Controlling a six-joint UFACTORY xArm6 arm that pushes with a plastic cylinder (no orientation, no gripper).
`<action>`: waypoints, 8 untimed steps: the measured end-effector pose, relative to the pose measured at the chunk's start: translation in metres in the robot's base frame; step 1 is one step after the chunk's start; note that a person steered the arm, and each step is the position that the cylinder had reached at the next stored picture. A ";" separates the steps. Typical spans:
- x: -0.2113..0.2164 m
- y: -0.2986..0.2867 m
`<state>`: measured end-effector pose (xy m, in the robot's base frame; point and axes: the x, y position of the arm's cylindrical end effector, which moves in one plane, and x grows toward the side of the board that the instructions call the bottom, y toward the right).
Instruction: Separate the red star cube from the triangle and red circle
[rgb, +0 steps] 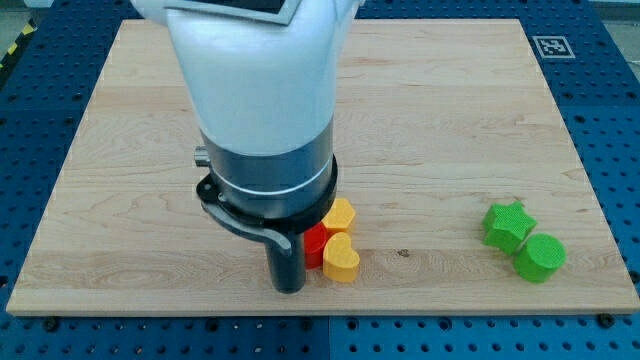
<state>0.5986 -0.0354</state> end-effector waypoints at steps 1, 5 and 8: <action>-0.023 0.002; -0.126 -0.018; -0.156 -0.069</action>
<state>0.4429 -0.1046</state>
